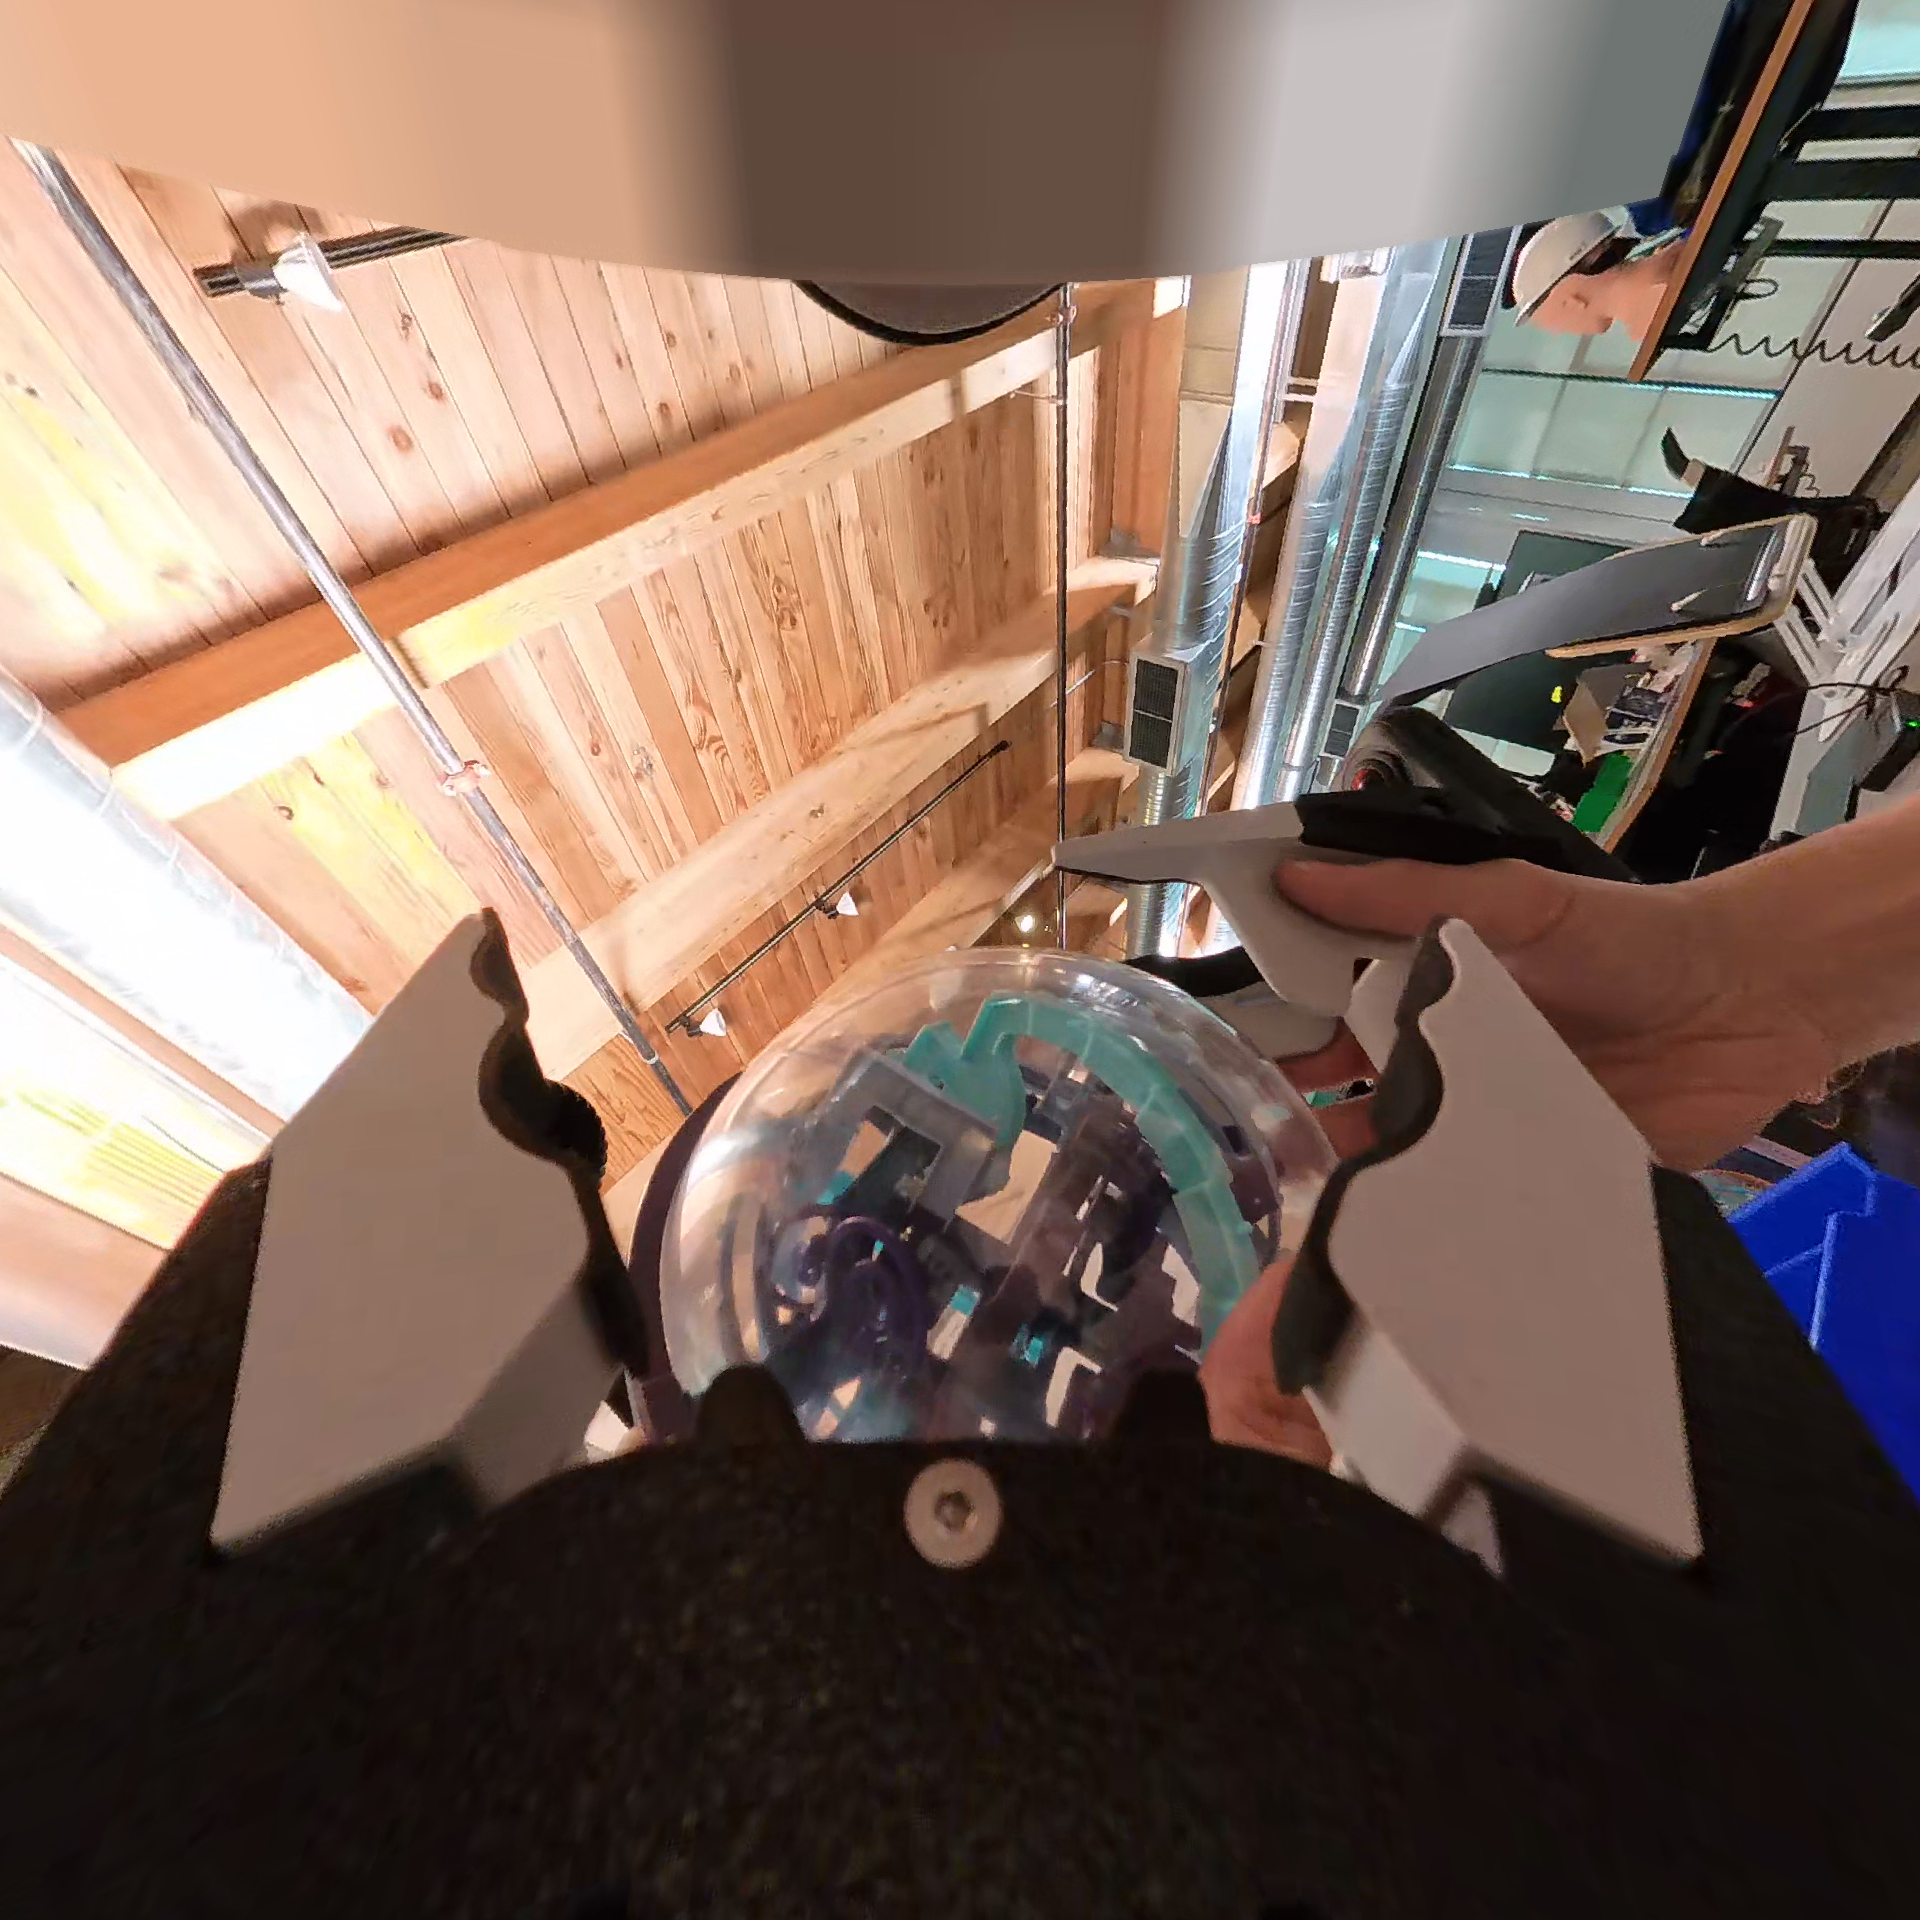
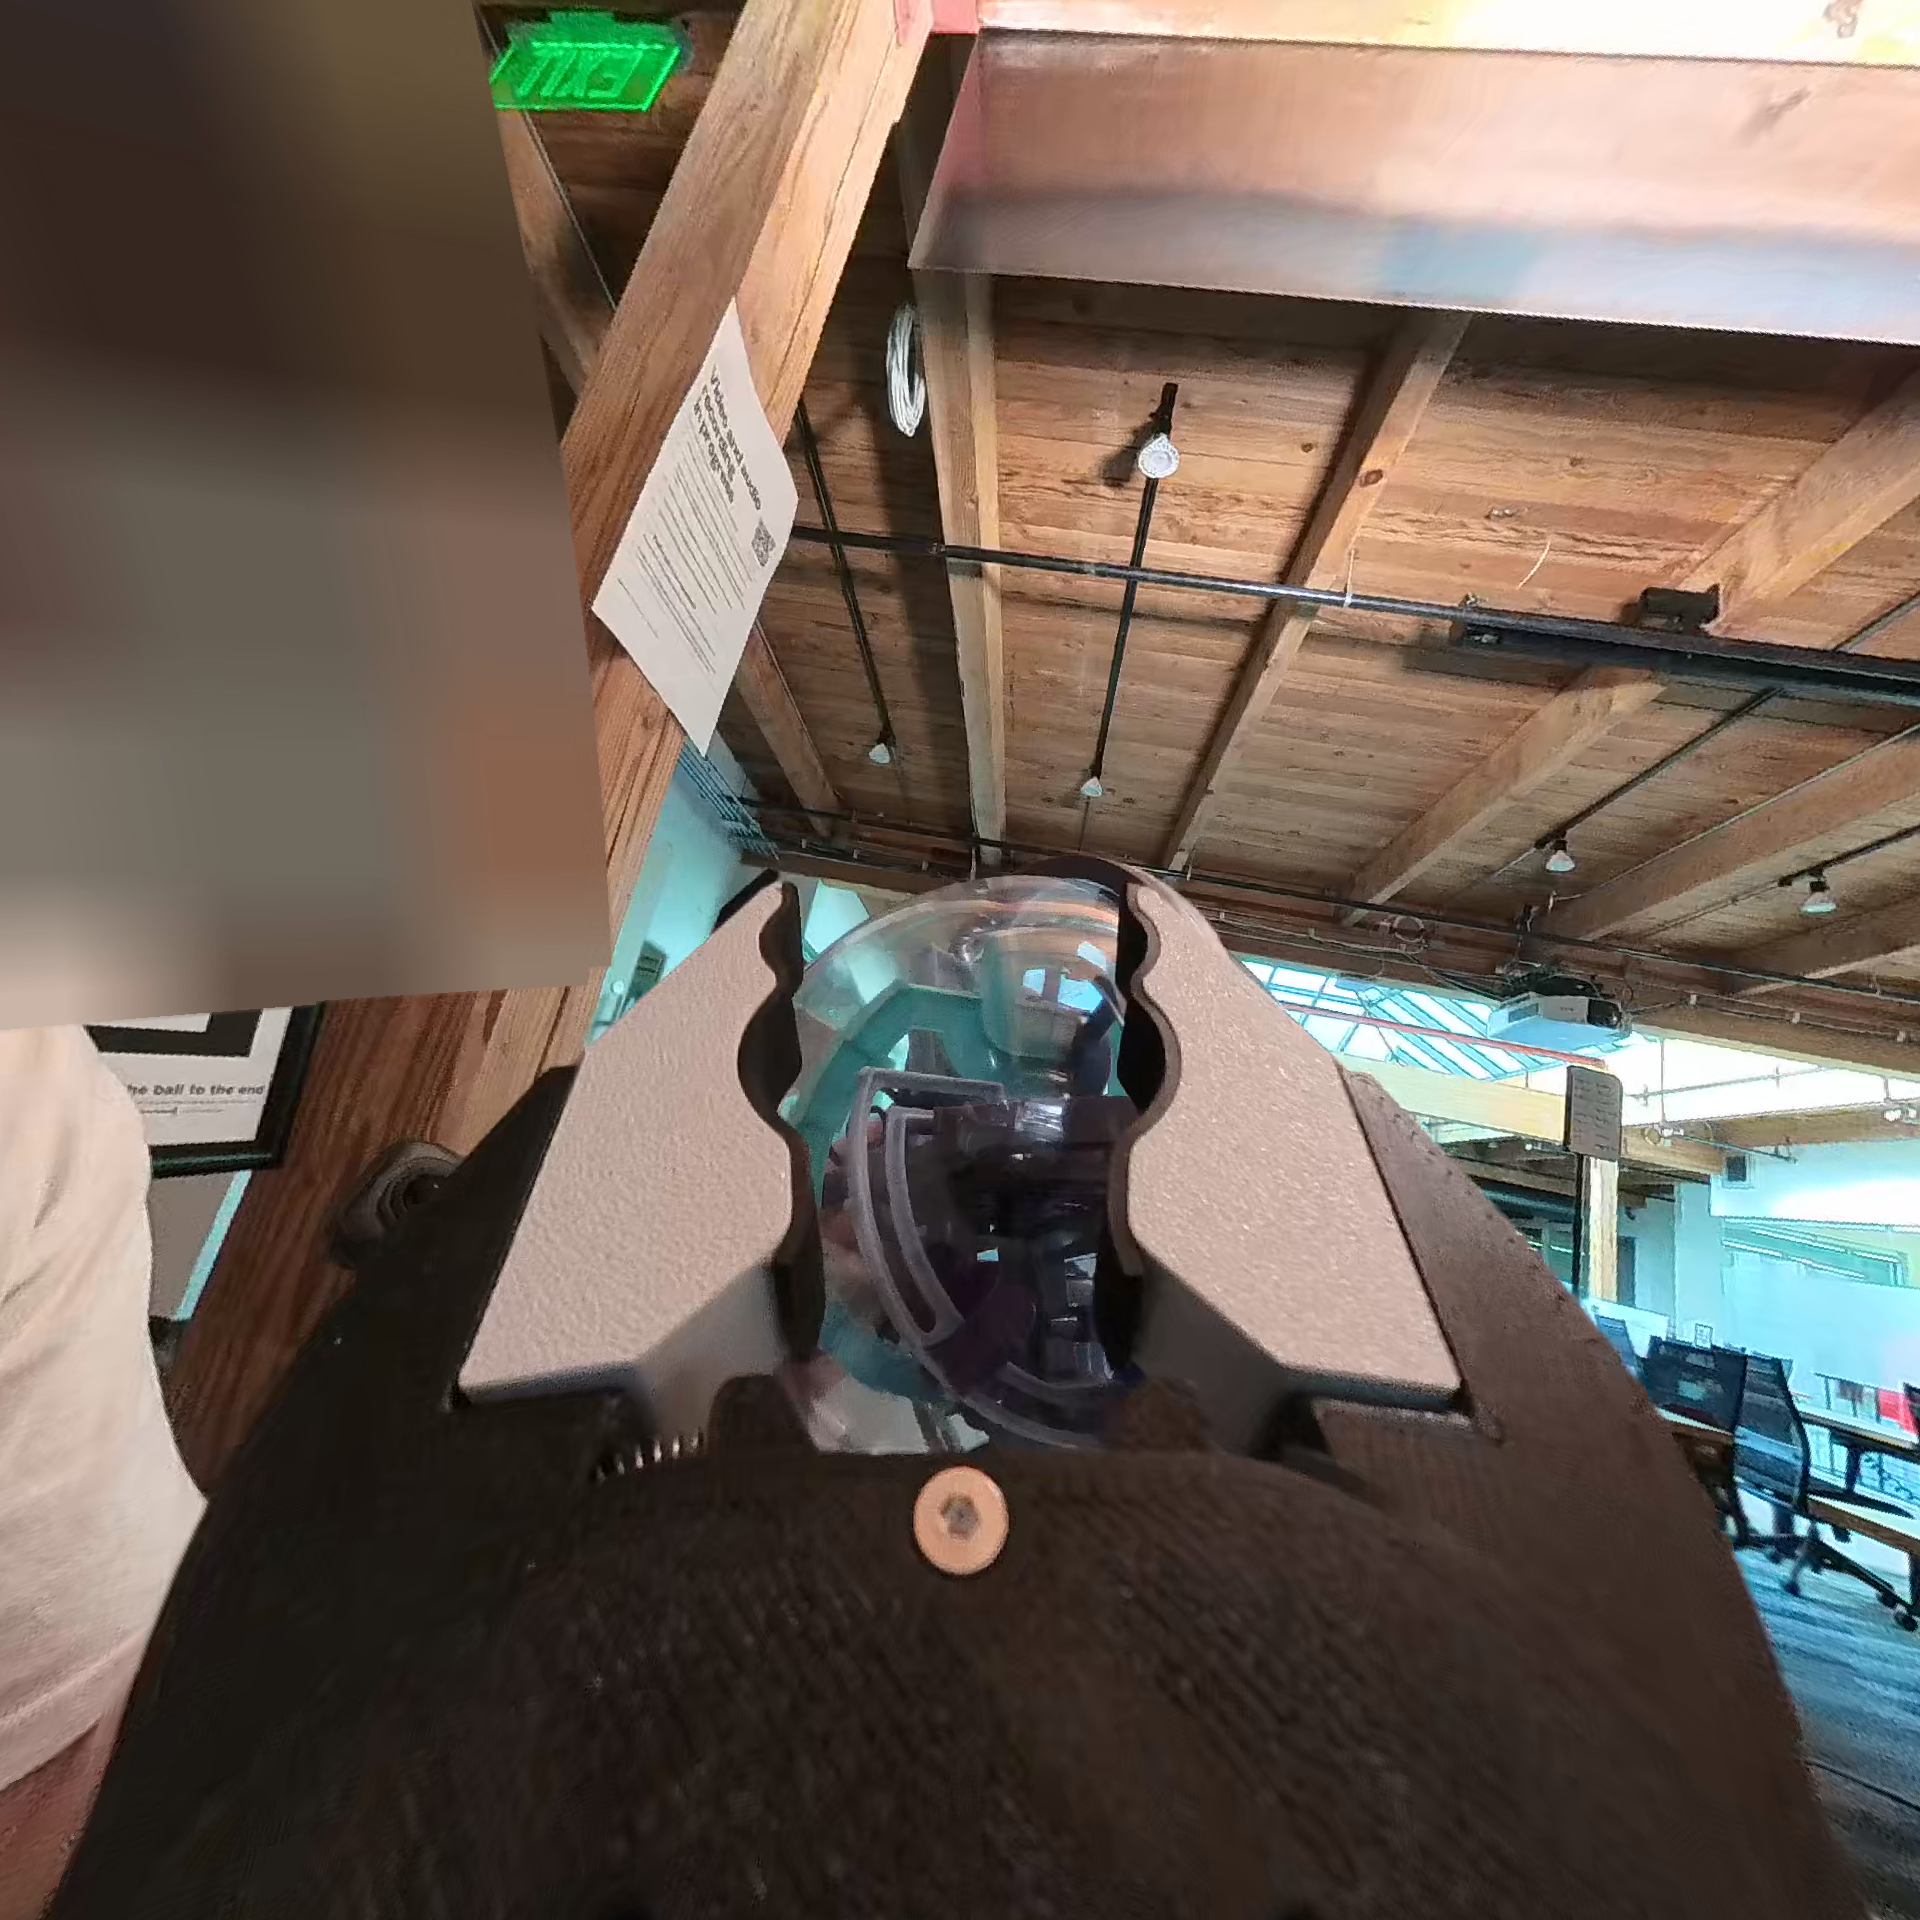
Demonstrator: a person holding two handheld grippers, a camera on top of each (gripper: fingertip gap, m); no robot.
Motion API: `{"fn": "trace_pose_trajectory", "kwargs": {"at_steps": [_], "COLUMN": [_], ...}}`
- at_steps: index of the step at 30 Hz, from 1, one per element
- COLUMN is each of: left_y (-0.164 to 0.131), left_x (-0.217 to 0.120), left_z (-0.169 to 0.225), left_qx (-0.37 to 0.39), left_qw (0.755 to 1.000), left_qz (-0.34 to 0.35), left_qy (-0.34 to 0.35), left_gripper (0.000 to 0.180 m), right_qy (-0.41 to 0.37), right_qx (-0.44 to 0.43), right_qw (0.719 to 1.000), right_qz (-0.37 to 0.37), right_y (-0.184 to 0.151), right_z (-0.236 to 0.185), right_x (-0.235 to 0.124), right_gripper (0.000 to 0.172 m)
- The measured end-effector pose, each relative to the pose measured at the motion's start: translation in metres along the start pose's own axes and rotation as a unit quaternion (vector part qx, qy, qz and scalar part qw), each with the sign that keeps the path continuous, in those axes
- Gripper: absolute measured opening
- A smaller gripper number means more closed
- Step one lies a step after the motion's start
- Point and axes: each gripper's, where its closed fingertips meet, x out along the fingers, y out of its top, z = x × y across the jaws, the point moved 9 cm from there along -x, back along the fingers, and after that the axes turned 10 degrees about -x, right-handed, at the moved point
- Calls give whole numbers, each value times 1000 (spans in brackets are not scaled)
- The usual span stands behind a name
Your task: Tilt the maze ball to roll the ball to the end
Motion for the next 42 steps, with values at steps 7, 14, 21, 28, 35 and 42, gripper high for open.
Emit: {"fn": "trace_pose_trajectory", "kwargs": {"at_steps": [7, 14, 21, 28, 35, 42], "left_y": [7, -72, -79, -54, -14, 12], "left_x": [2, -9, -18, -11, -3, -2], "left_z": [2, -20, -27, -22, -5, 4], "left_qx": [18, -268, -300, -198, -49, 43], "left_qw": [1000, 926, 914, 967, 998, 998], "left_qz": [6, -242, -243, -136, -17, 42], "left_qy": [-6, 109, 125, 83, 27, 5], "left_gripper": [157, 156, 156, 156, 156, 157], "right_qy": [10, -170, -167, -128, -72, -19], "right_qx": [4, 185, 221, 137, 46, -19], "right_qw": [1000, 948, 942, 977, 996, 1000], "right_qz": [29, -197, -189, -103, -29, 14], "right_y": [2, -76, -83, -59, -25, -10], "right_z": [-1, 37, 38, 31, 16, -2], "right_x": [-4, -23, -24, -17, -8, -2], "right_gripper": [57, 70, 65, 68, 63, 67]}}
